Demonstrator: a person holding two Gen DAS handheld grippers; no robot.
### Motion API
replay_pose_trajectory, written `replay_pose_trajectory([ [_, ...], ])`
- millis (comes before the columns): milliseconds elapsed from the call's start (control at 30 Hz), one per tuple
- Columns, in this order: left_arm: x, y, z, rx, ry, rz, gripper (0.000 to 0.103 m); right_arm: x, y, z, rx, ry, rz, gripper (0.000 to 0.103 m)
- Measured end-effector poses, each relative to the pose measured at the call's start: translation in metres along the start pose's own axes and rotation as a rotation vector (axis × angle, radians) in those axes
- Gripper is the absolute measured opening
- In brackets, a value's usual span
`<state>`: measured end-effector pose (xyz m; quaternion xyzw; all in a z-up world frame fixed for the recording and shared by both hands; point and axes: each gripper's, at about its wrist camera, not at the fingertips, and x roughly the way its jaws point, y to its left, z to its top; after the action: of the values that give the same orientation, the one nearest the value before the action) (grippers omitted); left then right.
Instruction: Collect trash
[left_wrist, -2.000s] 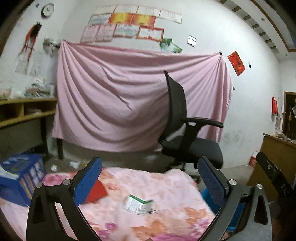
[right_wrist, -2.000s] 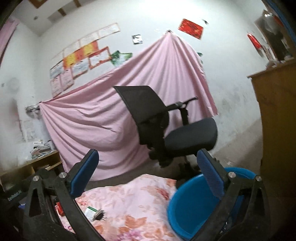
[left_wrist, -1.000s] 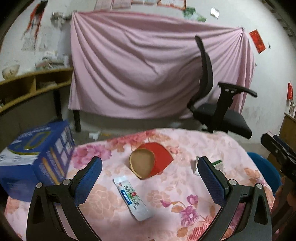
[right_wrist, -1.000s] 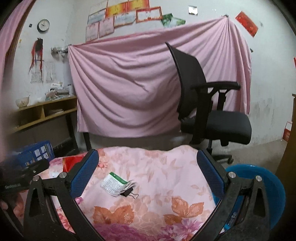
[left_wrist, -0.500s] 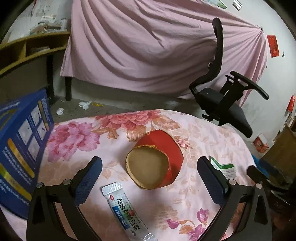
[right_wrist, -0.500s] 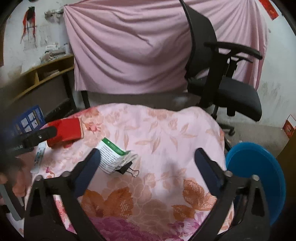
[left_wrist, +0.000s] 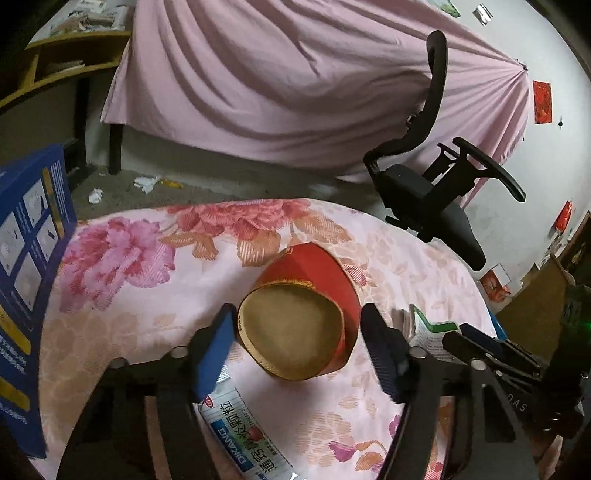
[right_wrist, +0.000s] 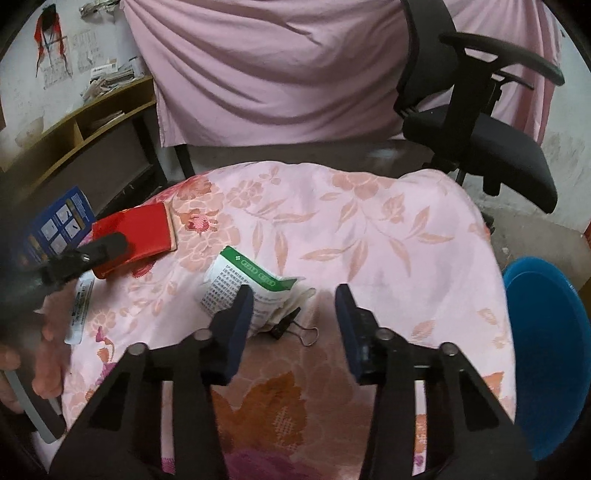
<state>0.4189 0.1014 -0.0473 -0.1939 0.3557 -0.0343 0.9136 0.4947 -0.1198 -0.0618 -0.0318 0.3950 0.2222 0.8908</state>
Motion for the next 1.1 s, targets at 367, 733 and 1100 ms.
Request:
replay_pose_trajectory([
  [367, -0.005, -0.009, -0.004, 0.042, -0.018, -0.051, 0.046, 0.004, 0.002, -0.004, -0.001, 0.021, 0.035, 0.055],
  [733, -0.023, -0.017, -0.02, 0.021, -0.082, -0.027, 0.046, -0.017, 0.01, -0.007, -0.052, -0.09, 0.035, 0.035],
  [1100, -0.024, -0.016, -0.024, 0.014, -0.051, -0.034, 0.046, -0.045, 0.048, -0.022, -0.239, -0.205, -0.01, 0.031],
])
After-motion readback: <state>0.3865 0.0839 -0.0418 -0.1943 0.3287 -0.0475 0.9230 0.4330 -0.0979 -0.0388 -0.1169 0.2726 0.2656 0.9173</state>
